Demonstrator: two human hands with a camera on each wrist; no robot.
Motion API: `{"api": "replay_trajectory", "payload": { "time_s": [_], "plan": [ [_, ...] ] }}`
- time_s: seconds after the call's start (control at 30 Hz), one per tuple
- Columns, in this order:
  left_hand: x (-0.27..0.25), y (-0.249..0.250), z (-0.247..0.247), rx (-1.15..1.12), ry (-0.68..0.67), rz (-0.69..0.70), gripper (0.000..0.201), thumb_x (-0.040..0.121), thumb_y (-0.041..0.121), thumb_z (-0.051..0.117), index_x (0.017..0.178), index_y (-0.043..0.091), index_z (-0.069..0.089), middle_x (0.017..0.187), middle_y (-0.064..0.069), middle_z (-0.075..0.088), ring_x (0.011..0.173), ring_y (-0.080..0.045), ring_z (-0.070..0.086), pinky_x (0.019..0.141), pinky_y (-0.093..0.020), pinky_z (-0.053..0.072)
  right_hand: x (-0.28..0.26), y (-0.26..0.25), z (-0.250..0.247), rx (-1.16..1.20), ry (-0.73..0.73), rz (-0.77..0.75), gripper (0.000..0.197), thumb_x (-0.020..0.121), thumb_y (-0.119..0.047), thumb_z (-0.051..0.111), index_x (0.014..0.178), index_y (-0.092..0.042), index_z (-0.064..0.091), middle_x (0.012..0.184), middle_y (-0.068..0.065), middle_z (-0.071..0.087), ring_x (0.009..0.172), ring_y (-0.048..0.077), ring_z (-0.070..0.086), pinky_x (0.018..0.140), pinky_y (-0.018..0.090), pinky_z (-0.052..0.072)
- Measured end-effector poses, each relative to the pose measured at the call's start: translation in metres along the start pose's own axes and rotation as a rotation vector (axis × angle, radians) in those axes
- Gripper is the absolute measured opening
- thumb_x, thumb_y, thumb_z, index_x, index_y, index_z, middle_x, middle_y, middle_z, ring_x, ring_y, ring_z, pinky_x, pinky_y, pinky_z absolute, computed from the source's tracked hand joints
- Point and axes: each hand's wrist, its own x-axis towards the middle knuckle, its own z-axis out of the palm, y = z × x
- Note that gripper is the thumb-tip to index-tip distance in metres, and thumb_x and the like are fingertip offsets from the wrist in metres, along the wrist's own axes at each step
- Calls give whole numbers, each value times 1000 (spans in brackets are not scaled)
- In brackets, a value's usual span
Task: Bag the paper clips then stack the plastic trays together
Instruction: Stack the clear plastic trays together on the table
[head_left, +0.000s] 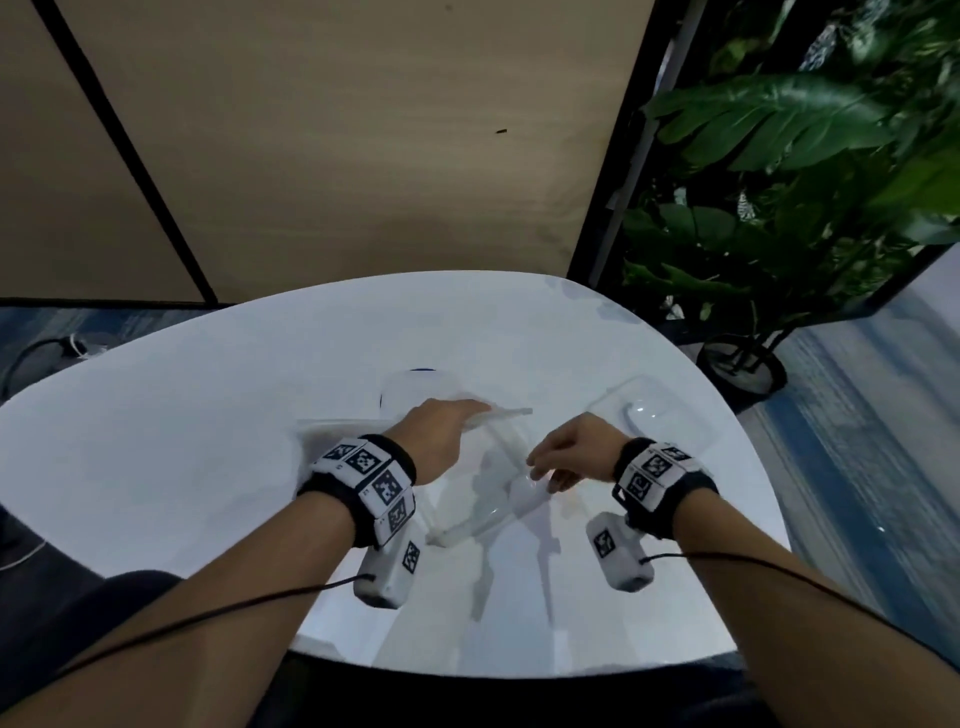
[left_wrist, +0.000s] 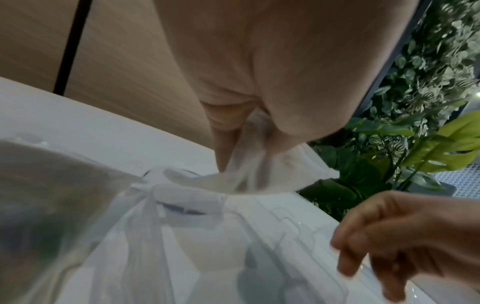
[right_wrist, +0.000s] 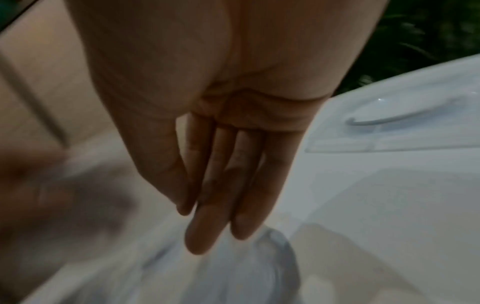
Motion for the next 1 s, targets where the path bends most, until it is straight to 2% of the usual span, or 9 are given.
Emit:
{"api": "replay_trajectory", "payload": {
  "time_s": [0.07,0.17,0.27,0.4,0.47,0.57,0.77,0.87,1.0],
  "plan": [
    [2,3,9,-19,-83,-34,54,96,-2,41,141,25,54,131,-6,65,118,-27,61,94,-30,48,5,15,-27,19,160,46,20,86,-2,60,82,-13,76,91,12,77,76,26,72,74,32,61],
    [5,3,21,-27,-194,-122,52,95,2,48,142,23,53,135,-8,61,121,-27,60,98,-33,50,14,42,-61,-506,423,189,20,88,-19,59,101,-25,74,115,5,70,108,27,64,93,32,53],
    [10,-1,31,-63,-181,-188,59,95,-3,44,147,26,44,137,-14,57,116,-30,61,89,-34,53,28,76,-71,-559,523,367,70,82,-53,65,142,-26,41,148,11,34,131,35,38,102,43,41],
    [15,-14,34,-162,-100,-211,71,87,-19,38,140,28,43,124,-18,55,81,-31,61,60,-37,54,41,113,-73,-417,546,544,124,61,-76,69,154,-27,5,161,15,4,146,42,14,116,53,25],
    [19,-22,34,-134,-66,-205,72,84,-21,41,135,29,45,123,-15,53,95,-33,62,75,-44,59,43,121,-75,-451,530,553,129,57,-81,67,154,-22,7,160,16,13,146,38,17,118,49,21],
    [21,-31,38,119,-122,-139,71,84,-17,48,138,29,46,134,-4,48,117,-26,55,94,-35,50,41,119,-80,-529,504,540,134,50,-86,66,154,-21,13,154,14,26,141,35,26,116,47,26],
    [27,-33,41,509,-229,1,79,86,1,65,152,34,36,163,0,22,149,-24,23,120,-38,27,35,118,-85,-494,388,558,149,37,-86,71,155,-29,0,160,12,14,147,39,13,116,56,22],
    [26,-29,39,549,-312,-30,88,87,5,66,156,39,24,167,-3,10,153,-26,14,123,-39,21,26,105,-79,-465,380,640,143,37,-84,72,152,-32,4,154,17,18,138,42,31,107,54,37],
    [18,-20,26,447,-222,-51,90,84,-2,62,157,32,23,155,-6,30,140,-26,37,113,-37,39,22,113,-76,-520,377,710,115,41,-82,71,133,-20,38,127,13,49,114,36,54,88,40,47]
  ]
}}
